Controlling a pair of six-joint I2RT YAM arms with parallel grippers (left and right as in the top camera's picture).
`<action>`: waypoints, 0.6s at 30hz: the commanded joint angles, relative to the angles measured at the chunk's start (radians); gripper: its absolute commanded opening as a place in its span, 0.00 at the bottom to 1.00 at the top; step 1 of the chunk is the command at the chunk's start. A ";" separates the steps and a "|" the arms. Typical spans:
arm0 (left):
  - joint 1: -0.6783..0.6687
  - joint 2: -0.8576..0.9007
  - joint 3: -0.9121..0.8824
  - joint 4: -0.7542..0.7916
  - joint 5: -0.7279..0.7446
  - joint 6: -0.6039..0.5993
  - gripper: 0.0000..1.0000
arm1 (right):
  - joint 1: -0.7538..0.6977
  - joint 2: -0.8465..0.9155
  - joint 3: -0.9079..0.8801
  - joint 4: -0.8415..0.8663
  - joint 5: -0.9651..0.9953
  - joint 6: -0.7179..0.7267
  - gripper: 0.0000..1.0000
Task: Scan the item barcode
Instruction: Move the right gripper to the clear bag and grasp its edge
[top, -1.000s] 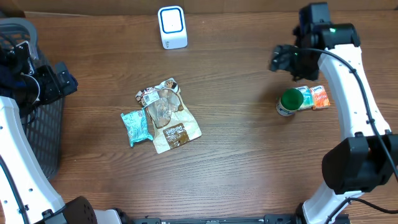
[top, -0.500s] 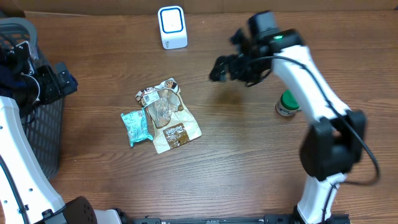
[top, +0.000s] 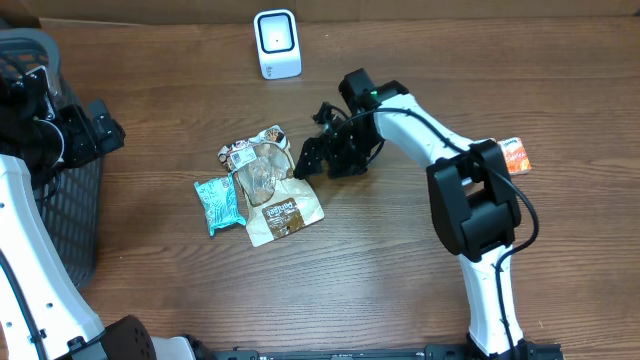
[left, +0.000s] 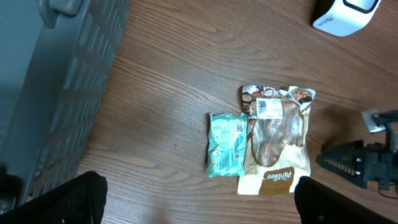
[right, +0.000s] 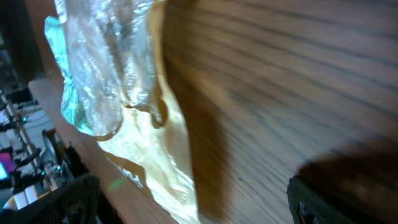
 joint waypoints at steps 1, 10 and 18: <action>-0.002 0.006 0.020 -0.002 0.015 0.015 1.00 | 0.043 0.019 -0.008 0.026 -0.042 0.002 0.94; -0.002 0.006 0.020 -0.002 0.015 0.015 1.00 | 0.143 0.065 -0.082 0.244 -0.042 0.290 0.61; -0.002 0.006 0.020 -0.002 0.015 0.014 1.00 | 0.175 0.070 -0.102 0.343 -0.040 0.351 0.33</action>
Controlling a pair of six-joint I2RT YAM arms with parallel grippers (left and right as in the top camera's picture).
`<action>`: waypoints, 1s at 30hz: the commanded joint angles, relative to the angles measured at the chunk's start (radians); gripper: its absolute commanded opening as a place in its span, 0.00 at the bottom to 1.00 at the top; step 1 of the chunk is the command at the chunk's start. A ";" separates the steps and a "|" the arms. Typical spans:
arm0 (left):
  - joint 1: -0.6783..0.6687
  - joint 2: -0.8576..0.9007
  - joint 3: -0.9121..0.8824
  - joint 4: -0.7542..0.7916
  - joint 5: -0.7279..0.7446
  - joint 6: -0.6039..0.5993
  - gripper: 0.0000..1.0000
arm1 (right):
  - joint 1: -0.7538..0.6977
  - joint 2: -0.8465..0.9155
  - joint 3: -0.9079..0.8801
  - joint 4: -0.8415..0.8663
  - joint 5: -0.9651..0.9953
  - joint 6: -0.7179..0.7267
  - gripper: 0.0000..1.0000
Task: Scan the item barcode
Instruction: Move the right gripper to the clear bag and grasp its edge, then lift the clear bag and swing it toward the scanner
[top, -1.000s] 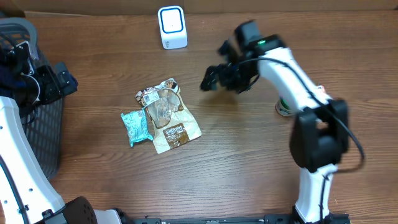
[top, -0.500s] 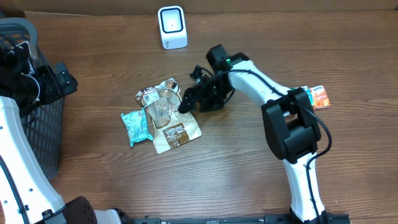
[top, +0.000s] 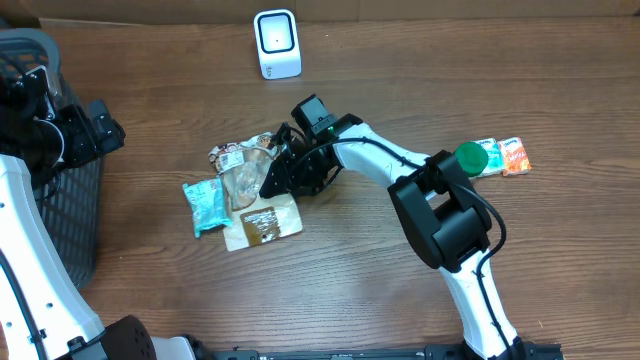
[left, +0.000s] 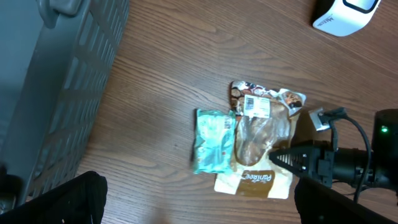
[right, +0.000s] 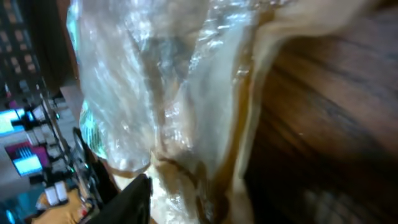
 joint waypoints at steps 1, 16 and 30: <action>-0.002 0.006 0.020 -0.002 0.015 0.014 0.99 | 0.005 0.036 -0.018 0.015 0.022 0.056 0.30; -0.002 0.006 0.020 -0.002 0.015 0.015 1.00 | -0.041 -0.003 -0.011 0.042 -0.143 -0.011 0.04; -0.002 0.006 0.020 -0.002 0.015 0.015 1.00 | -0.153 -0.385 -0.011 -0.146 -0.266 -0.294 0.04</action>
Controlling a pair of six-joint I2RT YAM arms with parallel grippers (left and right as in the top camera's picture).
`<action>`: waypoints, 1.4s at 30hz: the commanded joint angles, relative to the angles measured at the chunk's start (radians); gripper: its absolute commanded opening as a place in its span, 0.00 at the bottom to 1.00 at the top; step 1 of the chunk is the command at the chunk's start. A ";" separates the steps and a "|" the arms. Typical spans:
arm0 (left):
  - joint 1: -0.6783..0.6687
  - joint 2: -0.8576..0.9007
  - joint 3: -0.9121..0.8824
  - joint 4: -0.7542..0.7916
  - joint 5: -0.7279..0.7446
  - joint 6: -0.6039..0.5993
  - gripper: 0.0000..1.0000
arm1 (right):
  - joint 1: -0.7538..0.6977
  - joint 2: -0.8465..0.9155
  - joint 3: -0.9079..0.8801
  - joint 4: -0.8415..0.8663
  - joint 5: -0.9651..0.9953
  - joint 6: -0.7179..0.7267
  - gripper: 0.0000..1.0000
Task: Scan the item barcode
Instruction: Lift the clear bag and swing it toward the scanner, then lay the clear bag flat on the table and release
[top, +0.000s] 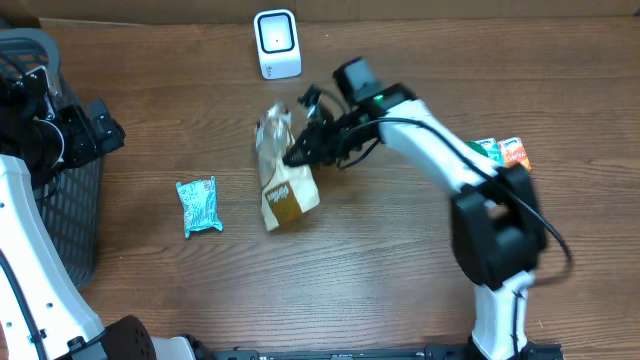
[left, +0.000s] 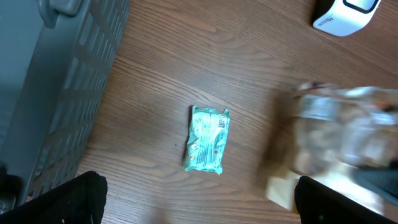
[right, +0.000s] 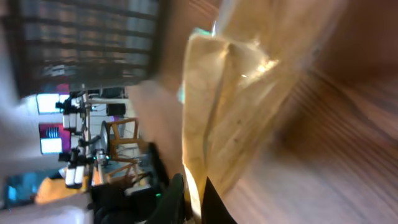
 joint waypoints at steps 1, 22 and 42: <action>-0.002 0.006 0.020 -0.002 0.015 0.014 1.00 | -0.013 -0.109 0.006 -0.002 -0.089 -0.080 0.04; -0.002 0.006 0.020 -0.002 0.015 0.014 1.00 | -0.187 -0.148 0.009 0.167 -0.596 -0.079 0.04; -0.002 0.006 0.020 -0.002 0.015 0.014 1.00 | -0.096 -0.101 -0.035 -0.088 0.264 -0.024 0.04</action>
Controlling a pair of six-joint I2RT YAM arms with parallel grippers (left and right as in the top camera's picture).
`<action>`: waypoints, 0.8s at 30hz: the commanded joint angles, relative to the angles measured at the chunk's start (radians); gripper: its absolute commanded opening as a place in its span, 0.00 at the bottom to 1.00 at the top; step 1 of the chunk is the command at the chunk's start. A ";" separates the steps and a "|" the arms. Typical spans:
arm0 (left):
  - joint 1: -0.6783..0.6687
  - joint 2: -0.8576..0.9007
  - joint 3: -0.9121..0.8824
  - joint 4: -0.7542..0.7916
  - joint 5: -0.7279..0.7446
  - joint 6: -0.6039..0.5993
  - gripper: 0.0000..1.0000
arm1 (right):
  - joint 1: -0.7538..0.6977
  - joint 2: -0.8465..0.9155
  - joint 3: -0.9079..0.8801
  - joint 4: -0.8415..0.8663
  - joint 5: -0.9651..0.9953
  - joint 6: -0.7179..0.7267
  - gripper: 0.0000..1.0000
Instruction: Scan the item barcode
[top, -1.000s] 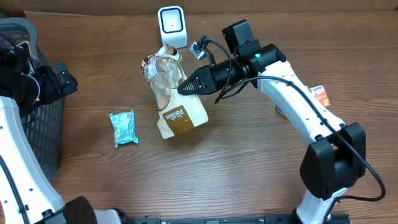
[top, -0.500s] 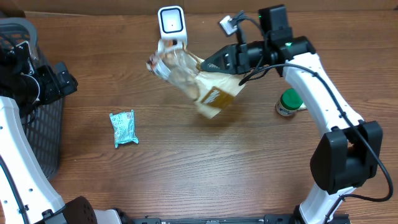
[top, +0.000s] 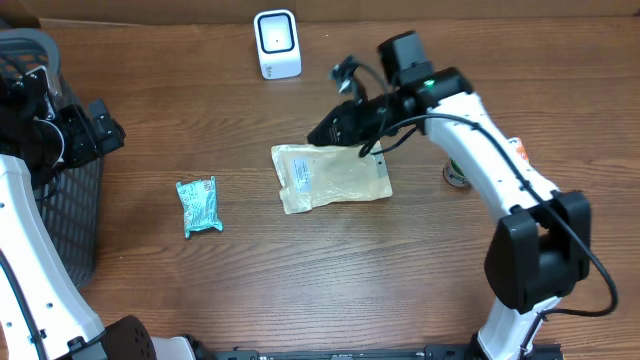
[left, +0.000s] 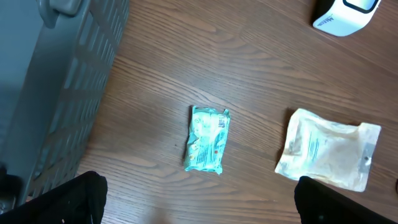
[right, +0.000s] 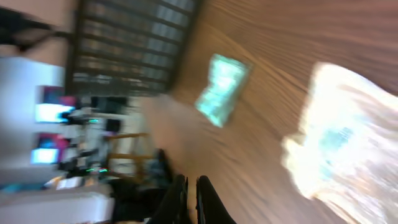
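The pale pouch (top: 330, 178) lies flat on the table with its plain back side and a small label up; it also shows in the left wrist view (left: 326, 155) and, blurred, in the right wrist view (right: 348, 143). The white scanner (top: 277, 45) stands at the back of the table. My right gripper (top: 335, 128) hovers just beyond the pouch's far edge, between pouch and scanner. Its fingers (right: 208, 199) are nearly together with nothing between them. My left gripper (left: 199, 208) is wide open at the left, near the basket, holding nothing.
A teal packet (top: 199, 205) lies left of the pouch. A dark mesh basket (top: 45, 190) stands at the left edge. An orange packet (top: 518, 152) and a green-topped item (top: 456, 174) sit at the right, partly behind the right arm.
The pouch was upright in my right gripper's grip near the scanner; now it lies flat, back side up, free of the fingers. The right gripper has moved to the right. The left arm is unchanged.
My right gripper stood open beside the pouch, which lay face up against the teal packet. Then it was pushed in against the pouch. Then it held the pouch upright toward the scanner, leaving the teal packet alone. Now the pouch lies flipped over and let go.
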 joint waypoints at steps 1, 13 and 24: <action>-0.002 0.006 0.020 -0.002 0.015 0.014 0.99 | 0.002 0.016 -0.013 -0.012 0.282 0.038 0.04; -0.002 0.006 0.020 -0.002 0.015 0.015 1.00 | -0.013 0.064 -0.014 -0.067 0.707 0.320 0.62; -0.002 0.006 0.020 -0.002 0.015 0.014 0.99 | -0.082 0.136 -0.014 -0.164 0.684 0.325 0.69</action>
